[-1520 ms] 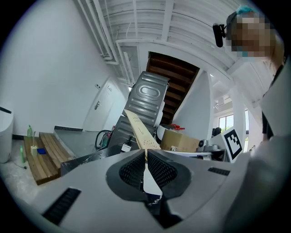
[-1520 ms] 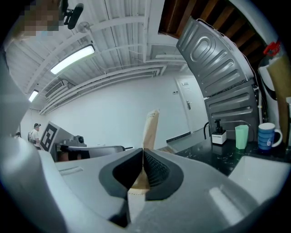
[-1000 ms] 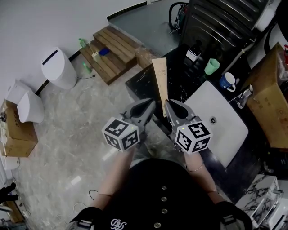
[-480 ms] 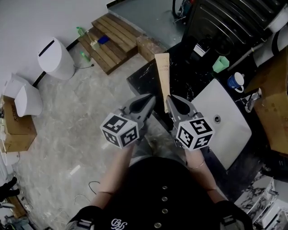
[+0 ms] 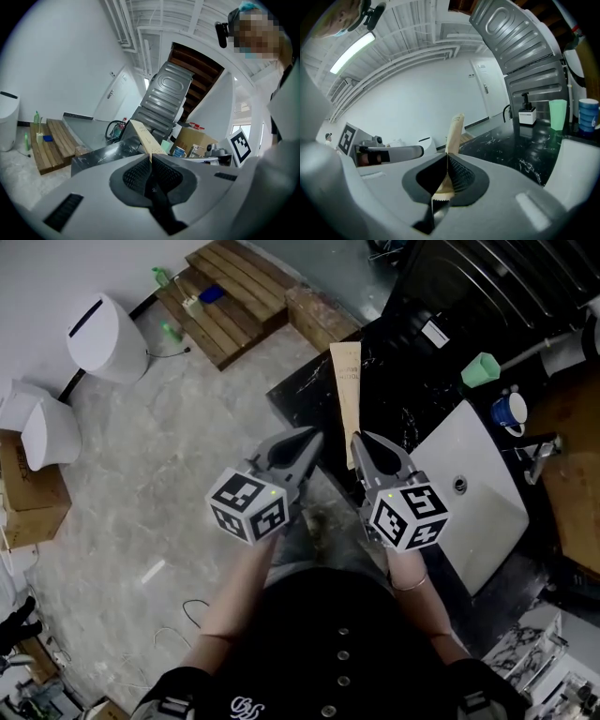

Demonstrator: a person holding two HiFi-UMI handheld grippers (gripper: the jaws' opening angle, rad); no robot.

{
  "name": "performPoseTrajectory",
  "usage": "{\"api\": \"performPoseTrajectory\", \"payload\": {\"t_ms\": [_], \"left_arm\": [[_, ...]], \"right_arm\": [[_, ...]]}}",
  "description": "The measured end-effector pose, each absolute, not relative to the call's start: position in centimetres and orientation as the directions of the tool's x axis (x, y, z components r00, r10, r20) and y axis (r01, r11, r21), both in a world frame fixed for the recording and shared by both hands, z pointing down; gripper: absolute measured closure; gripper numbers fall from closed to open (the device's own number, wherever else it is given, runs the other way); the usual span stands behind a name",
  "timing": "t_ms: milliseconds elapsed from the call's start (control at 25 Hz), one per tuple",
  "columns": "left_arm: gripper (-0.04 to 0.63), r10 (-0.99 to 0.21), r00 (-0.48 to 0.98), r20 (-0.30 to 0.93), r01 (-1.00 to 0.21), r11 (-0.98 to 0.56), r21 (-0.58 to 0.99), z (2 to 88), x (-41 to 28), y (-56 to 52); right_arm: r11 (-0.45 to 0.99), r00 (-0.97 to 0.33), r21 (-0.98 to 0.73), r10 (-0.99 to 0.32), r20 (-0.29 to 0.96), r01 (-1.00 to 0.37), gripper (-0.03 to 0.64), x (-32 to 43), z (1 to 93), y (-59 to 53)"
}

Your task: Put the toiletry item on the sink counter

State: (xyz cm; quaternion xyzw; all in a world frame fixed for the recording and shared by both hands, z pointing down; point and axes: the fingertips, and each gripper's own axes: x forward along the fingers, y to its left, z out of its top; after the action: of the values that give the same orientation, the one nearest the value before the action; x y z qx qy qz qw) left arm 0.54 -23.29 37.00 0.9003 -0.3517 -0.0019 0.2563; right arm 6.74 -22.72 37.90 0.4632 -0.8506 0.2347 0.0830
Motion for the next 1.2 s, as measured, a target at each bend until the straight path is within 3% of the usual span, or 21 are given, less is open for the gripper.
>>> {"api": "performPoseTrajectory", "payload": {"t_ms": [1200], "left_arm": [[0.572,-0.55,0.809,0.207,-0.558,-0.608,0.565,41.3,0.9,-25.3]], "right_arm": [[0.337,-0.44,-0.284,-0.672,0.595,-0.898,0.607,6.5,43.8,-25.6]]}}
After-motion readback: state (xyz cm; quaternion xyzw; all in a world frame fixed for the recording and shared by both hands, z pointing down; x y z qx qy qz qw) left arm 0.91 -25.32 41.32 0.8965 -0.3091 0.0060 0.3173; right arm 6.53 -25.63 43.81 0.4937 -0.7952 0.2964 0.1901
